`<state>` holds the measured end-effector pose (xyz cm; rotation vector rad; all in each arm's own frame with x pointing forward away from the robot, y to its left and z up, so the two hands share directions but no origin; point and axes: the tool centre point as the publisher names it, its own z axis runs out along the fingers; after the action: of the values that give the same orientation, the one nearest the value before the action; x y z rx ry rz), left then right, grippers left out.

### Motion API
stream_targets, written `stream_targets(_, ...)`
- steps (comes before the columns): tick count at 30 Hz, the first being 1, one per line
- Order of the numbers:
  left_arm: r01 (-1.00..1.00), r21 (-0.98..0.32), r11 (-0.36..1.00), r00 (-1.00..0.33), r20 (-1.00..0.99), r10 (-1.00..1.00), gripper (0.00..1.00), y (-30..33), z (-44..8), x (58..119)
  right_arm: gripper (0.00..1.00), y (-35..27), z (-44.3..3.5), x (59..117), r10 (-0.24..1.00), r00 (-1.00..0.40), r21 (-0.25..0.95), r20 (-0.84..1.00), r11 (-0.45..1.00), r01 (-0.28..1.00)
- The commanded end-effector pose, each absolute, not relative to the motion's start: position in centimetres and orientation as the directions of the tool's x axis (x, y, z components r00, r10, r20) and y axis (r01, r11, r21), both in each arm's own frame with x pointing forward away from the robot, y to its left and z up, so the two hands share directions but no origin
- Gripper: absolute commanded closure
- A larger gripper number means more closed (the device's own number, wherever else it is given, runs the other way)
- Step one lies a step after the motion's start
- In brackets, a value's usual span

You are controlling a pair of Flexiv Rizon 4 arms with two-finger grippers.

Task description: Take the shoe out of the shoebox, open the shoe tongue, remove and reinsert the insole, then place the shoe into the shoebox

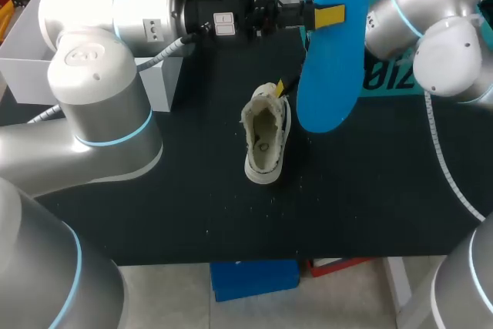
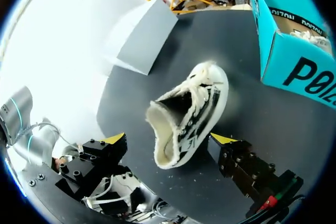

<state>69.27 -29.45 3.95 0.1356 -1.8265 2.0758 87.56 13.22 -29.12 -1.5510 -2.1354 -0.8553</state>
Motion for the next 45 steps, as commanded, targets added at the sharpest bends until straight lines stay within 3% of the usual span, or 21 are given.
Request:
stream_targets(1, -0.335, -0.938, -0.090, -0.927, 0.311, 0.209, 1.00, -29.5, 3.9, 69.2, 0.00, 12.8, -29.5, 86.1, 0.624, -0.319, 0.304, 0.713, 0.135, 0.943)
stream_targets(14, -0.335, -0.938, -0.090, -0.927, 0.311, 0.209, 1.00, -29.5, 3.9, 69.2, 0.00, 13.7, -27.8, 86.3, 0.510, -0.286, 0.302, 0.811, 0.053, 0.952)
stream_targets(36, -0.335, -0.938, -0.090, -0.927, 0.311, 0.209, 1.00, -29.5, 3.9, 69.2, 0.00, 14.5, -23.5, 86.1, 0.307, -0.077, 0.088, 0.949, -0.023, 0.996)
stream_targets(45, -0.335, -0.938, -0.090, -0.927, 0.311, 0.209, 1.00, -29.5, 3.9, 69.2, 0.00, 14.2, -23.5, 85.6, 0.231, -0.092, 0.116, 0.968, -0.089, 0.989)
